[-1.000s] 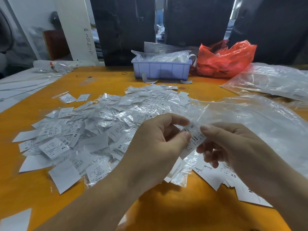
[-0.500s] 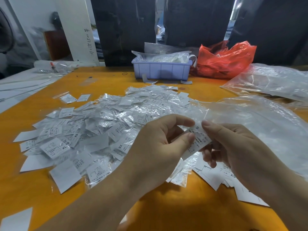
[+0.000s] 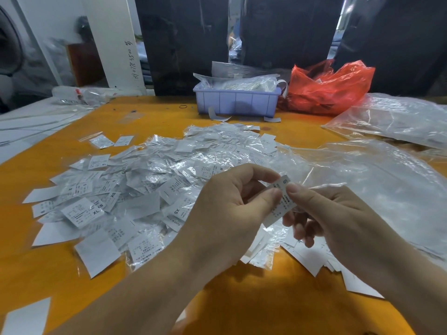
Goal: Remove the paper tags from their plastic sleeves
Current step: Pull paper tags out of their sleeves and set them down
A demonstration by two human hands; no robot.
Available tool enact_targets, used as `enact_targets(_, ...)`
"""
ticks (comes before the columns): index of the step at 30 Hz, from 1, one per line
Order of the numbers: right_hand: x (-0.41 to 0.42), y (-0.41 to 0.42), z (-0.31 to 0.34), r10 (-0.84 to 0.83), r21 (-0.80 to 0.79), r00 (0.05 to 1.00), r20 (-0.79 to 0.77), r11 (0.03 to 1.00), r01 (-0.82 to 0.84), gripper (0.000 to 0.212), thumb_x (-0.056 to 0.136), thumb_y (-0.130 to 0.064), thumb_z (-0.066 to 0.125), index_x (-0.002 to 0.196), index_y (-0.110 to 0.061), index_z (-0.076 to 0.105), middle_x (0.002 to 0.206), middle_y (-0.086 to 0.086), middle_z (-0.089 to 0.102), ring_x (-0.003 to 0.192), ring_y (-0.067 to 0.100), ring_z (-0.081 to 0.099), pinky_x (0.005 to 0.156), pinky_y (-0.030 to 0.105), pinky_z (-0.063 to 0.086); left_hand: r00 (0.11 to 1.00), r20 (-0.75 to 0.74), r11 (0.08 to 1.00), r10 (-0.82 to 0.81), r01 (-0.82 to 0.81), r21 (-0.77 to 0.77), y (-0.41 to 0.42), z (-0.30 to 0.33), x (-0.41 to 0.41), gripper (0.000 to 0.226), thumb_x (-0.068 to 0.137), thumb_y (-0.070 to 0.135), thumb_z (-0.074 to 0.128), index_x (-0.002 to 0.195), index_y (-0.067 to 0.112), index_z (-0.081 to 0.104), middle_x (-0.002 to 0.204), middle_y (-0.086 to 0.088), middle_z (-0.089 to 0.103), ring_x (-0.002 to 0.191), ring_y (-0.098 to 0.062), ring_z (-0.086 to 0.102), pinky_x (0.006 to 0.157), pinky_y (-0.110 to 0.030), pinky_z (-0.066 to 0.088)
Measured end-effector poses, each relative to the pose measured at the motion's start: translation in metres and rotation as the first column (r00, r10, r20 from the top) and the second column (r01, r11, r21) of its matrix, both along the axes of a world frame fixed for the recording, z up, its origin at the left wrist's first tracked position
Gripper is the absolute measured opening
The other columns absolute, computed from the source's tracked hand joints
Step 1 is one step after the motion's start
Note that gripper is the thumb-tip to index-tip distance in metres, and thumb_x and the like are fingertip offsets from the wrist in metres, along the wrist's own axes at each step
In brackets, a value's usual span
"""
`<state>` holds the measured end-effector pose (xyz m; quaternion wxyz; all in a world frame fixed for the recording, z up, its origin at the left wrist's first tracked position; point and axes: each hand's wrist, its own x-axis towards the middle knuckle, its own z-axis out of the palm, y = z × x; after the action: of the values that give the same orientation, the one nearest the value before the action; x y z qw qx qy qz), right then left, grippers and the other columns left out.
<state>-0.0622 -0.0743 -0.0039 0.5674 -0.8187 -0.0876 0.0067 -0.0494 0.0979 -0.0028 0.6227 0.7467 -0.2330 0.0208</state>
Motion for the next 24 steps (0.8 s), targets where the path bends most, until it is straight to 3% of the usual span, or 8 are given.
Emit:
enact_targets(4, -0.001, 0.001, -0.001, 0.031, -0.02, 1.0, 0.001, 0.999, -0.031, 0.064, 0.07, -0.072, 0.047, 0.077, -0.015, 0.074, 0.069, 0.011, 0.063, 0.058, 0.014, 0.056, 0.054, 0.024, 0.045, 0.999, -0.027, 0.999, -0.032, 0.031, -0.011, 0.0, 0.0, 0.0, 0.008, 0.094, 0.018, 0.063, 0.094, 0.024, 0.069, 0.083, 0.003, 0.075, 0.079, -0.009, 0.071, 0.07, -0.018, 0.055)
enact_targets(8, -0.001, 0.001, 0.004, 0.017, -0.019, 0.999, 0.049, 1.0, -0.016, 0.045, 0.08, -0.058, 0.048, 0.078, -0.021, 0.073, 0.066, 0.003, 0.063, 0.057, 0.011, 0.056, 0.052, 0.021, 0.046, 0.999, -0.041, 1.0, -0.011, 0.011, 0.003, 0.0, 0.0, 0.0, 0.008, 0.094, 0.019, 0.064, 0.09, 0.021, 0.071, 0.083, 0.006, 0.074, 0.081, -0.006, 0.07, 0.065, -0.012, 0.05)
enact_targets(12, -0.002, -0.001, 0.012, -0.001, 0.059, 0.998, 0.061, 0.998, -0.003, 0.025, 0.076, -0.042, 0.073, 0.065, -0.02, 0.071, 0.056, -0.002, 0.056, 0.051, 0.01, 0.053, 0.048, 0.023, 0.045, 0.998, -0.062, 1.0, 0.012, -0.012, 0.005, 0.001, 0.0, 0.001, 0.008, 0.093, 0.019, 0.065, 0.089, 0.023, 0.071, 0.082, 0.008, 0.074, 0.076, -0.002, 0.068, 0.062, -0.01, 0.048)
enact_targets(15, -0.002, -0.002, 0.012, -0.005, 0.098, 0.999, 0.047, 0.995, 0.0, 0.028, 0.066, -0.043, 0.063, 0.068, -0.017, 0.073, 0.056, 0.0, 0.054, 0.05, 0.01, 0.051, 0.047, 0.022, 0.043, 0.995, -0.102, 0.999, 0.016, -0.019, -0.026, 0.001, 0.001, 0.002, 0.007, 0.093, 0.019, 0.065, 0.092, 0.024, 0.069, 0.08, 0.006, 0.073, 0.07, -0.001, 0.066, 0.058, -0.011, 0.047)
enact_targets(20, -0.001, -0.005, 0.014, -0.011, 0.186, 0.999, 0.041, 0.983, 0.004, 0.026, 0.071, -0.038, 0.062, 0.068, -0.016, 0.076, 0.059, 0.007, 0.054, 0.05, 0.012, 0.048, 0.046, 0.021, 0.041, 0.971, -0.234, 0.999, -0.047, 0.044, -0.018, 0.003, 0.002, 0.005, 0.01, 0.09, 0.025, 0.067, 0.098, 0.02, 0.07, 0.081, 0.007, 0.072, 0.066, -0.002, 0.061, 0.058, -0.018, 0.047)
enact_targets(24, -0.001, -0.004, 0.012, 0.004, 0.2, 1.0, 0.026, 0.98, -0.01, 0.025, 0.071, -0.036, 0.062, 0.071, -0.015, 0.076, 0.06, 0.004, 0.055, 0.051, 0.011, 0.049, 0.045, 0.021, 0.042, 0.976, -0.214, 0.999, -0.035, 0.027, -0.043, 0.004, 0.003, 0.005, 0.008, 0.091, 0.012, 0.065, 0.093, 0.01, 0.072, 0.069, 0.005, 0.07, 0.059, -0.001, 0.059, 0.053, -0.012, 0.044)
